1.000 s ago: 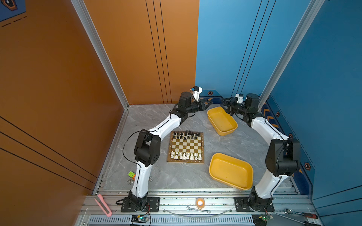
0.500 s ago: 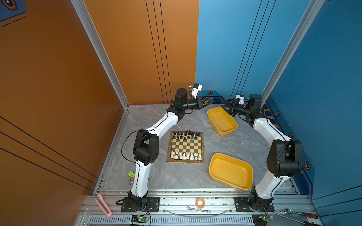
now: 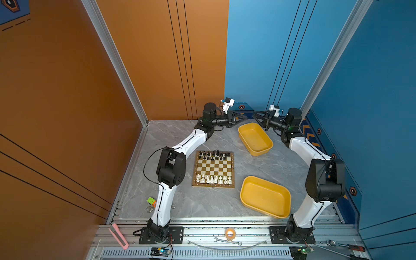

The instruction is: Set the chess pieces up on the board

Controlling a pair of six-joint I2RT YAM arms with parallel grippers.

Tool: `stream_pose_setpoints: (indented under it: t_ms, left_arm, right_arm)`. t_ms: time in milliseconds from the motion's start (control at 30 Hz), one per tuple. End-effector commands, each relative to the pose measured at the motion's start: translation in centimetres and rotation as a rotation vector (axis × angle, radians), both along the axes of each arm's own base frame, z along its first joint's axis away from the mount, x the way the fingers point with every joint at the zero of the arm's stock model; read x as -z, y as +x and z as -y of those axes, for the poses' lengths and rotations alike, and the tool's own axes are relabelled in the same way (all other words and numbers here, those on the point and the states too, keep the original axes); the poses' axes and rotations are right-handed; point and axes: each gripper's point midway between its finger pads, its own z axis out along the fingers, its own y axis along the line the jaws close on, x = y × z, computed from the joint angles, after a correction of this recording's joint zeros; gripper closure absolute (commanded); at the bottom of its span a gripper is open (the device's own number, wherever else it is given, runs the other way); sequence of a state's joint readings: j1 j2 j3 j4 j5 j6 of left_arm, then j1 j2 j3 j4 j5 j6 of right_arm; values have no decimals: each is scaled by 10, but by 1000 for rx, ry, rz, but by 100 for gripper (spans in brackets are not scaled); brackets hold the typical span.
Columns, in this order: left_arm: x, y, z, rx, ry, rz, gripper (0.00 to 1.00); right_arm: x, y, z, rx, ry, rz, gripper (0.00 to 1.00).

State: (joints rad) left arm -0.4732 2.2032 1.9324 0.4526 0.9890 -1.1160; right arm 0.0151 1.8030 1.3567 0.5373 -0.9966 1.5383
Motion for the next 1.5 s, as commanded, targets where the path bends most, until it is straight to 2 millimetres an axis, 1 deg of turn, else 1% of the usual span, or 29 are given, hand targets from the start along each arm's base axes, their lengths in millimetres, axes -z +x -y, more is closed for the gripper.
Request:
stream_pose_setpoints:
  t_ms: [0,67,200,333,433,900,1000,1167,1300,1467]
  left_arm:
    - [-18,-10,4,40,-25,54,92]
    - [-18,-9,4,42,-26,54,92]
    - [-19,-8,5,42,-30,55,92]
    - [-19,-6,7,39,-31,58,92]
    - [-18,-5,7,34,-31,59,92]
    - [-3,-6,9,-3,61,84,94]
    - [-3,-5,8,-11,66,90,94]
    - [-2,-3,7,-26,78,100,95]
    - [-2,-2,6,-37,84,109,96]
    - [-2,-1,6,-46,86,114,96]
  right_arm:
    - [-1,-7,-8,-54,38,10,72]
    - [0,-7,-11,-63,43,3,72]
    - [-5,-11,-24,-107,48,8,72]
    - [-5,-16,-34,-137,53,3,72]
    - [-5,-19,-37,-144,54,0,72]
    - [-10,-25,-27,-134,65,-1,72]
    - [-12,-29,-27,-141,67,1,72]
    - [-5,-35,-26,-145,68,-19,72]
    - [-4,-40,-26,-149,67,-24,72]
    - [-4,-39,-22,-139,71,-31,76]
